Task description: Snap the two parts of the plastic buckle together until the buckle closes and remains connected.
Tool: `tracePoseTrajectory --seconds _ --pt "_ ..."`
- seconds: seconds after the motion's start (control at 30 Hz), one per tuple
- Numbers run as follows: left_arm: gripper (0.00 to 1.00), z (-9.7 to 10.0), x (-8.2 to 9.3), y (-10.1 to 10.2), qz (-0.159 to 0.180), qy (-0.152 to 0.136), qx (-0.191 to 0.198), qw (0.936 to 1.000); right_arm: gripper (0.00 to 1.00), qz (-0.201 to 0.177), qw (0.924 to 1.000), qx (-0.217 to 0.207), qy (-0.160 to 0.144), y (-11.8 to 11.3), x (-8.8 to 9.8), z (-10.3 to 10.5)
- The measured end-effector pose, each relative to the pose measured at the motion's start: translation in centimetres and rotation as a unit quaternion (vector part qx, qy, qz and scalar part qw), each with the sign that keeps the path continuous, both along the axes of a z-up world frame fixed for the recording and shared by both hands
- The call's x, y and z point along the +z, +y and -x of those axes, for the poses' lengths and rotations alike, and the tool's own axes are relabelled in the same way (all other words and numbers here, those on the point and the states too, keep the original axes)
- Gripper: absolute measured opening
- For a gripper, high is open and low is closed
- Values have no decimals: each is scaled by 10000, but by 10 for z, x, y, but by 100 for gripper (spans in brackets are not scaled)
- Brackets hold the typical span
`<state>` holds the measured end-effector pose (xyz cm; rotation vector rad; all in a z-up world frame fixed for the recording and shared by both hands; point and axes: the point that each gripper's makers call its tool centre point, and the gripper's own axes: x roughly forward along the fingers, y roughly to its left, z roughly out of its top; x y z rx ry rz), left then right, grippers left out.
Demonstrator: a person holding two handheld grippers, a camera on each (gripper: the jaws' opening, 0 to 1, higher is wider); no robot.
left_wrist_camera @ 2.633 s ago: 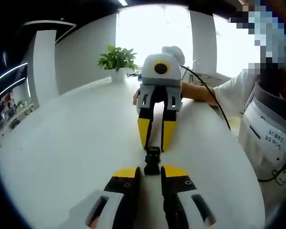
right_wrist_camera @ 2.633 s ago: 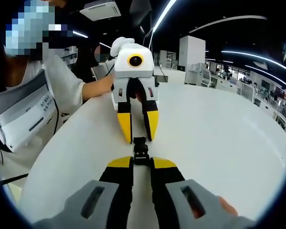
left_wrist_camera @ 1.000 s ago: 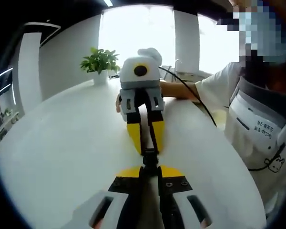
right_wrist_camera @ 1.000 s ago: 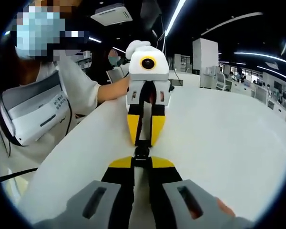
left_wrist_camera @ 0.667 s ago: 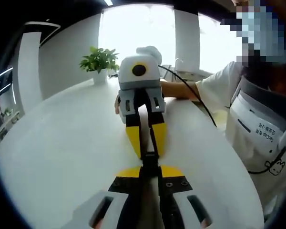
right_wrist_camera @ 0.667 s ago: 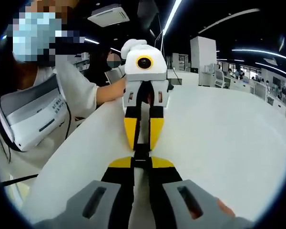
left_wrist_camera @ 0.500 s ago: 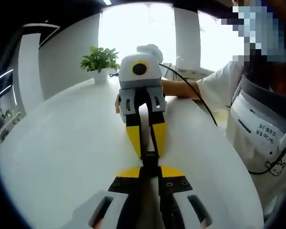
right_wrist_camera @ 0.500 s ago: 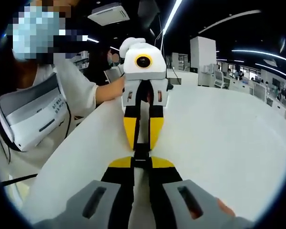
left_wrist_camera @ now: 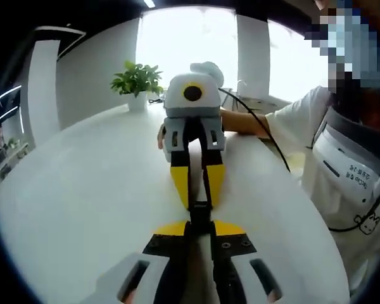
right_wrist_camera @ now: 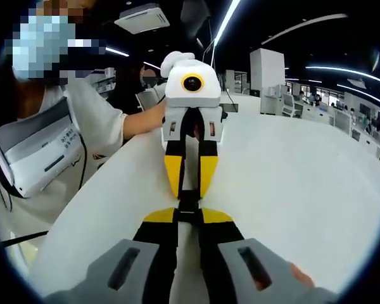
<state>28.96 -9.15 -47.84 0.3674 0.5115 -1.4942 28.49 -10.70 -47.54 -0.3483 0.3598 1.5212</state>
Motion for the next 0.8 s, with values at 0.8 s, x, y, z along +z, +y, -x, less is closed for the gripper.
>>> tracePoseTrajectory --seconds 0.8 --pt "19 8 -2 5 -47 -186 89 9998 18 143 9978 -640 1 -1 3 3"
